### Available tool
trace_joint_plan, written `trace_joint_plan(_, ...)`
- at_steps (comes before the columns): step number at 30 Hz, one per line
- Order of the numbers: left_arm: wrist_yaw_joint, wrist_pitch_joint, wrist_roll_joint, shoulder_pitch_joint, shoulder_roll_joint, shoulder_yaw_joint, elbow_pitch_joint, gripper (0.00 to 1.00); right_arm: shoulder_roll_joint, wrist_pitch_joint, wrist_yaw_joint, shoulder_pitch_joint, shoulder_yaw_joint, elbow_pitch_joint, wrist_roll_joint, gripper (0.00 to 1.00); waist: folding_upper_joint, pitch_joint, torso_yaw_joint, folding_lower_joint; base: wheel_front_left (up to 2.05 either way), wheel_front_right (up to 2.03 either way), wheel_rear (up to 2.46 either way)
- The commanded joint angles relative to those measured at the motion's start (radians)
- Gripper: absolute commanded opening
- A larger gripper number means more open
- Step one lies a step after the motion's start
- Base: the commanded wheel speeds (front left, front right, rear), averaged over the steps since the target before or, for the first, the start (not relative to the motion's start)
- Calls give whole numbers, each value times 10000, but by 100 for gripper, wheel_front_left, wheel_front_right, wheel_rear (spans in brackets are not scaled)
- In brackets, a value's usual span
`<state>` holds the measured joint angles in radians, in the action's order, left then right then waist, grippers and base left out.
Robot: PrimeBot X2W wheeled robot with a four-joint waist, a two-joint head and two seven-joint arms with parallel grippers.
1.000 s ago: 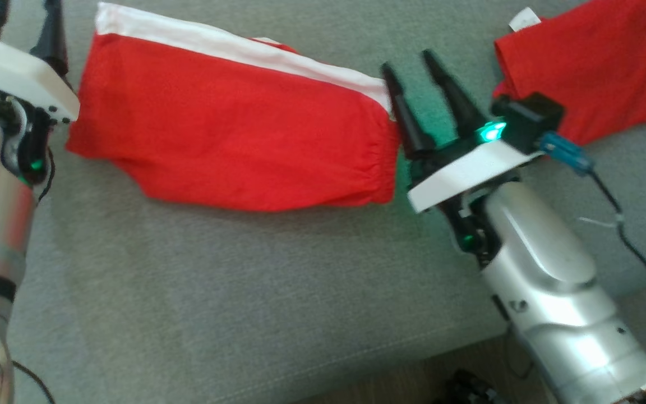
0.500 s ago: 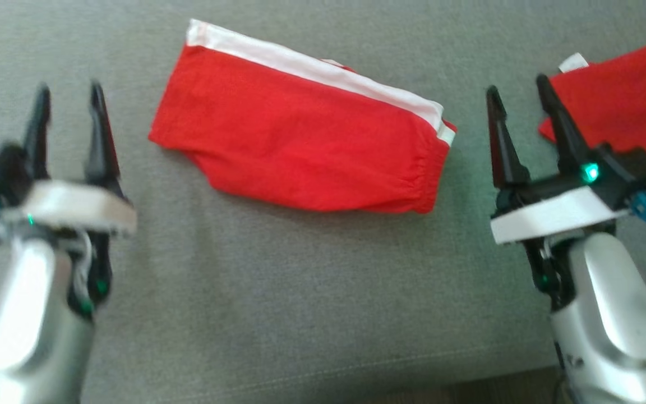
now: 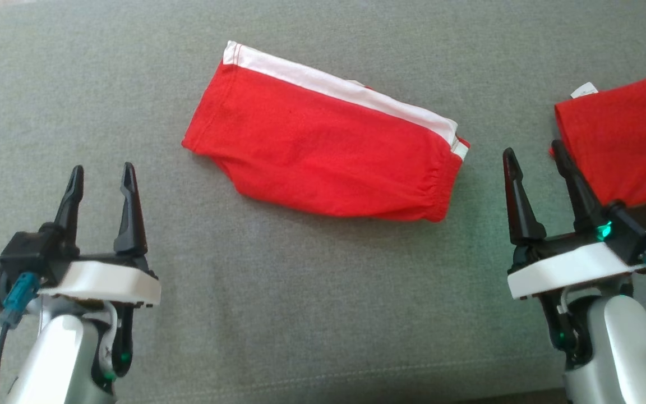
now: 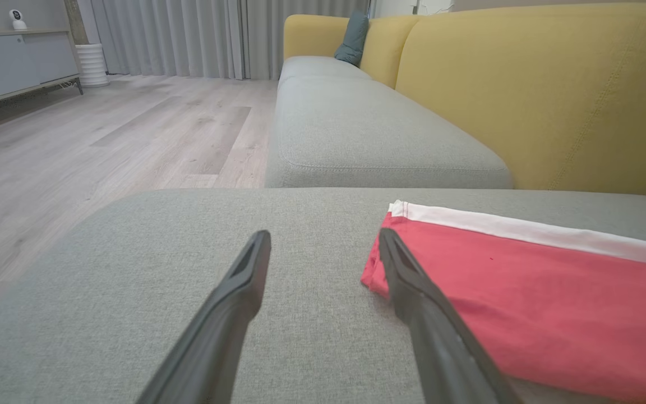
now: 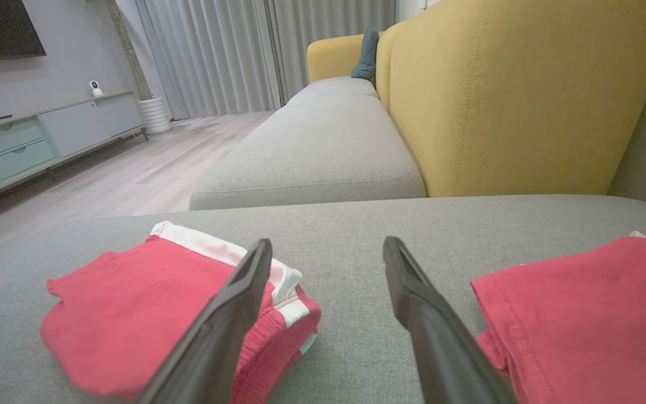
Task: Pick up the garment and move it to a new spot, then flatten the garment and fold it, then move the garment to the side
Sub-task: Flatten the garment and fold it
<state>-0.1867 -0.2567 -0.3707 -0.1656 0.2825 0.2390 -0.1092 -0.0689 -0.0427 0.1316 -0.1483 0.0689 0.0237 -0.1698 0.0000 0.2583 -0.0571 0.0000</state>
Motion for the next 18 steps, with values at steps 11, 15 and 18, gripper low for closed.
trace_joint_plan(11, -38, -51, 120, -149, 173, -487, 400, 100, 153, 269, -9, 35, 60, -774, 109, 100, 0, 19, -1, 0, 0, 0, 0)
trace_joint_plan(15, 145, 43, 60, -290, 178, -347, 283, 100, 163, 301, -9, 13, 64, -812, 83, 100, 0, 83, -6, 0, 0, 0, 0)
trace_joint_plan(18, 508, 350, -70, -789, 186, -119, 52, 100, 168, 337, -9, -56, 73, -867, 86, 100, 0, 251, -41, 0, 0, 0, 0)
